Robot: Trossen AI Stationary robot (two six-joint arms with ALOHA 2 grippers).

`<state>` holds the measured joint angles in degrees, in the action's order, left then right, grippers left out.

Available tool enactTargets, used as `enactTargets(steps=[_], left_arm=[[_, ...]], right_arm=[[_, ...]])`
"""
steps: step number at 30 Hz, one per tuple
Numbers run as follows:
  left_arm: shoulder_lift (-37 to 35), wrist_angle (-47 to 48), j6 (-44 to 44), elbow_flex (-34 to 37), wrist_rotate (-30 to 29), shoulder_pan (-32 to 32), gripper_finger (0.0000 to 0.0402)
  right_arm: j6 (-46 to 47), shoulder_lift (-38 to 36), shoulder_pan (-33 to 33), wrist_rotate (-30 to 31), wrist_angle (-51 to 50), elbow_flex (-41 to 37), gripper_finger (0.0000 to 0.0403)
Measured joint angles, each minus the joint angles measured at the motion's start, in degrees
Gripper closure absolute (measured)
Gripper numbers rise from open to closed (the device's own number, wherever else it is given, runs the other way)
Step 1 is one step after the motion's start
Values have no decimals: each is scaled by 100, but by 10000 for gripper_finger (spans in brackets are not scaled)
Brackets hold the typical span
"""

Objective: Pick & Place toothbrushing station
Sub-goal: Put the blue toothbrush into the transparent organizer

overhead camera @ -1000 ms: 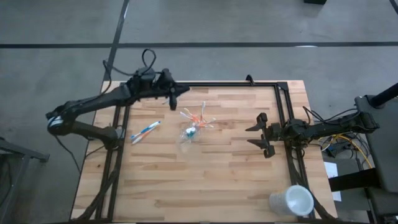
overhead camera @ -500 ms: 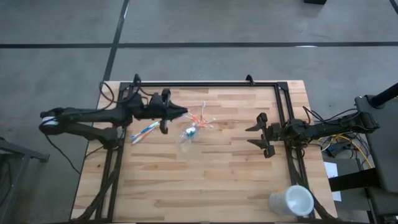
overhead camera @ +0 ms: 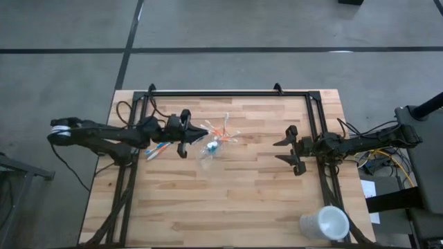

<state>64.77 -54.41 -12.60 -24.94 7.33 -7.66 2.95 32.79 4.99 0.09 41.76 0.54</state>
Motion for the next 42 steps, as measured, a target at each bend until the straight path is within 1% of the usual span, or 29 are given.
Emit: enactTargets(steps=[4,8,11,16,22,33,36,39,42], left_arm=[[521,-502,-318,-40,30,51,399],[985,-841,-461,-133,58,148,399],[1258,-855,-589,-161,60,173,399],[1520,-858,-878,-130,68,183,395],[1638,-608,-955,-102,70,203,395],[1638,58,-950,-100,70,214,378],[1636,65,-973,-100,70,219,377],[1631,-9,-722,-98,86,221,376],[1604,-158,-709,-103,96,227,366]], right_arm=[[-3,-1,0,1,0,-2,188],[1,1,0,0,0,-1,188],[-8,1,0,-1,0,-2,188],[0,5,0,0,0,0,188],[-7,5,0,1,2,0,188],[-4,3,0,-1,0,-2,188],[-9,3,0,-1,1,-1,188],[-5,3,0,-1,1,-2,188],[1,3,0,1,0,-2,188]])
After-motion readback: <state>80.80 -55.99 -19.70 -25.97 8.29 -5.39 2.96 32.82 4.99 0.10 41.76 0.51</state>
